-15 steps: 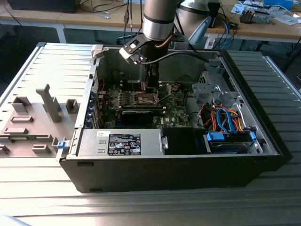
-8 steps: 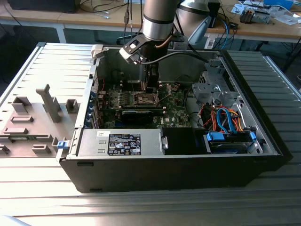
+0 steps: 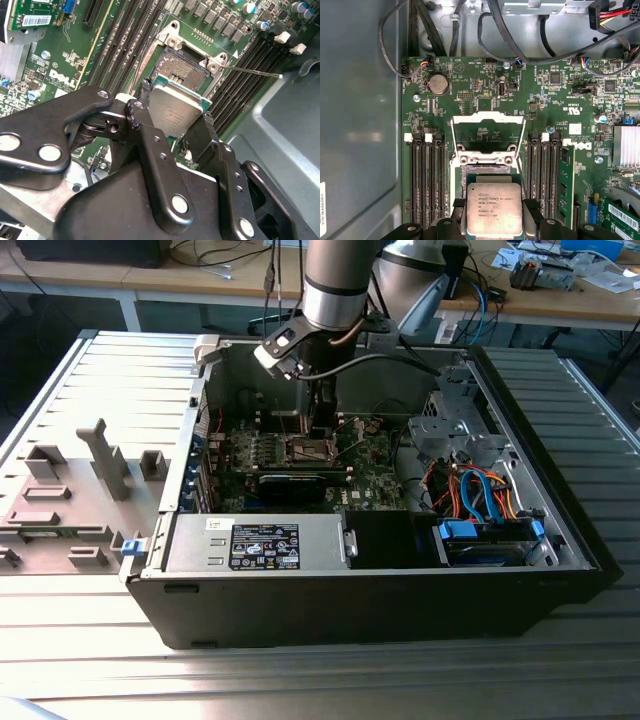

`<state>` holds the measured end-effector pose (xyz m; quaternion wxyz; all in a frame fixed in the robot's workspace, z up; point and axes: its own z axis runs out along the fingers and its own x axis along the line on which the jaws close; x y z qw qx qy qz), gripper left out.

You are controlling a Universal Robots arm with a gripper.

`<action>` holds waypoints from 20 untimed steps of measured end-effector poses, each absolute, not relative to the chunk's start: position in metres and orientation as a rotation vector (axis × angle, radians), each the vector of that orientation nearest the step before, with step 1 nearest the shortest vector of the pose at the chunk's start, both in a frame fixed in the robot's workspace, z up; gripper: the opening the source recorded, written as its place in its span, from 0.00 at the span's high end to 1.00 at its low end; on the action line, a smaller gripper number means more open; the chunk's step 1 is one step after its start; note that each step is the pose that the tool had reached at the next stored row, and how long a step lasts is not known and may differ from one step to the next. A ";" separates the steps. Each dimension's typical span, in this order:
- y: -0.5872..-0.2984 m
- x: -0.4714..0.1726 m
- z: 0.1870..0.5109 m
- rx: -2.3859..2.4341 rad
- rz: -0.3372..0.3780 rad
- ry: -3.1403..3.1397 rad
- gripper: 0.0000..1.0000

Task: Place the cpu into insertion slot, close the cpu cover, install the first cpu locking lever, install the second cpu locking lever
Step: 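Place the cpu into insertion slot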

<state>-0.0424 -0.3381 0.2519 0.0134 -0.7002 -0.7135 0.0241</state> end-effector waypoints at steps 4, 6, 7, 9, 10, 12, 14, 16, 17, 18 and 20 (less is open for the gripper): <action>-0.338 -0.042 0.249 -2.181 0.075 -2.223 0.46; -0.338 -0.042 0.247 -2.181 0.075 -2.222 0.46; -0.338 -0.042 0.247 -2.181 0.075 -2.222 0.46; -0.338 -0.042 0.246 -2.181 0.075 -2.222 0.46; -0.338 -0.042 0.246 -2.181 0.075 -2.222 0.46; -0.338 -0.042 0.246 -2.181 0.075 -2.222 0.46; -0.338 -0.042 0.245 -2.181 0.075 -2.222 0.46; -0.338 -0.042 0.245 -2.181 0.075 -2.222 0.46; -0.338 -0.042 0.244 -2.181 0.075 -2.222 0.46; -0.338 -0.042 0.244 -2.181 0.075 -2.222 0.46; -0.338 -0.042 0.244 -2.181 0.075 -2.222 0.46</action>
